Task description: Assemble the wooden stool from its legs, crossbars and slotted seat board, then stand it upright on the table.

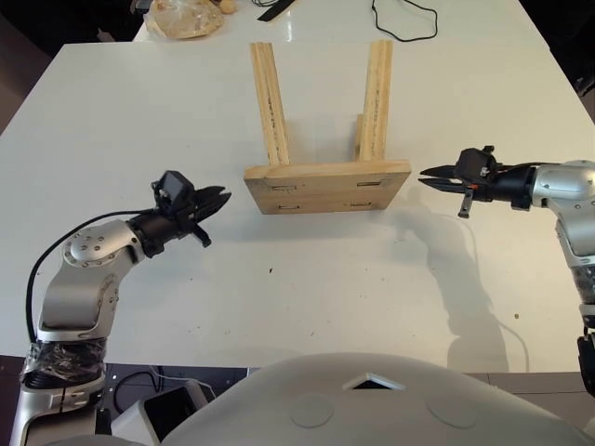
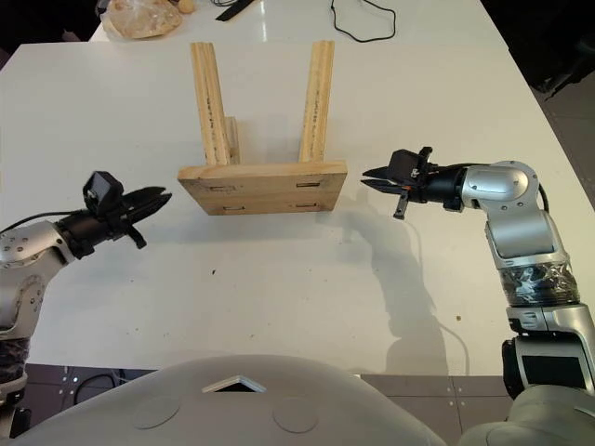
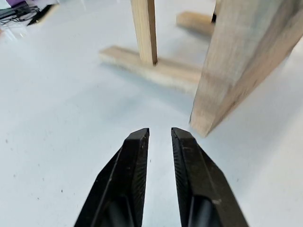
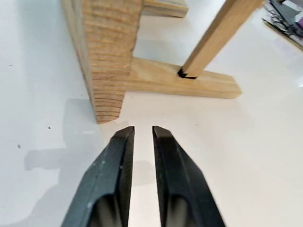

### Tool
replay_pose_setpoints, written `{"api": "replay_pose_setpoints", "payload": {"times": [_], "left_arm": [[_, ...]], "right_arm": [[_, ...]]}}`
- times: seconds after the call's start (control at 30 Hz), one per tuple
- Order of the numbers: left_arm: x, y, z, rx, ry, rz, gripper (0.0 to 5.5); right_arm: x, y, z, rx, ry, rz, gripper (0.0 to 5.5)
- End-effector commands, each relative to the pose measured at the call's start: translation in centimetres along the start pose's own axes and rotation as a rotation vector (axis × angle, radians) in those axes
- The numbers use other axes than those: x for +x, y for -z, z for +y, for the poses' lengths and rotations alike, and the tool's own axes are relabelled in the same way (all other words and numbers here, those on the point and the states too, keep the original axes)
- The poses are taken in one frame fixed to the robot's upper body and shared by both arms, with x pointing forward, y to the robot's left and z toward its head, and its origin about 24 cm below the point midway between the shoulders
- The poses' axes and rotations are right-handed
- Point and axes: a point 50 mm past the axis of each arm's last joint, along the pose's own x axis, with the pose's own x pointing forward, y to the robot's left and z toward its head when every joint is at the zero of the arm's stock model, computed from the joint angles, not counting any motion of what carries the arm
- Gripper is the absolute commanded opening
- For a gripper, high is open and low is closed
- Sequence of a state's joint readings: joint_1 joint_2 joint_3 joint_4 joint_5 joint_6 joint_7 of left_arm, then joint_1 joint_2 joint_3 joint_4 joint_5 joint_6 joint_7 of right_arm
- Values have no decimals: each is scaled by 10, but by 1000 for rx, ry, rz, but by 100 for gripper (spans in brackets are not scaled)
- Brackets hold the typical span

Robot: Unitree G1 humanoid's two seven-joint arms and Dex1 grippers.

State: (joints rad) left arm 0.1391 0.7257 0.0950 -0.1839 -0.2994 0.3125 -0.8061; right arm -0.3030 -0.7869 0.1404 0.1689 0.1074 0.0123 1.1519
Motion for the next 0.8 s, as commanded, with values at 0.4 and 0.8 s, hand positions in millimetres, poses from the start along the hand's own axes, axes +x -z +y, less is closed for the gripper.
{"api": "replay_pose_setpoints", "payload": {"times": [0.4, 0.8], "left_arm": [[56, -10, 6, 253, 341, -12, 263], [76, -21, 18, 288, 455, -48, 240]], "right_arm": [[44, 12, -2, 90, -211, -24, 242], [69, 0, -7, 150, -288, -89, 225]]}}
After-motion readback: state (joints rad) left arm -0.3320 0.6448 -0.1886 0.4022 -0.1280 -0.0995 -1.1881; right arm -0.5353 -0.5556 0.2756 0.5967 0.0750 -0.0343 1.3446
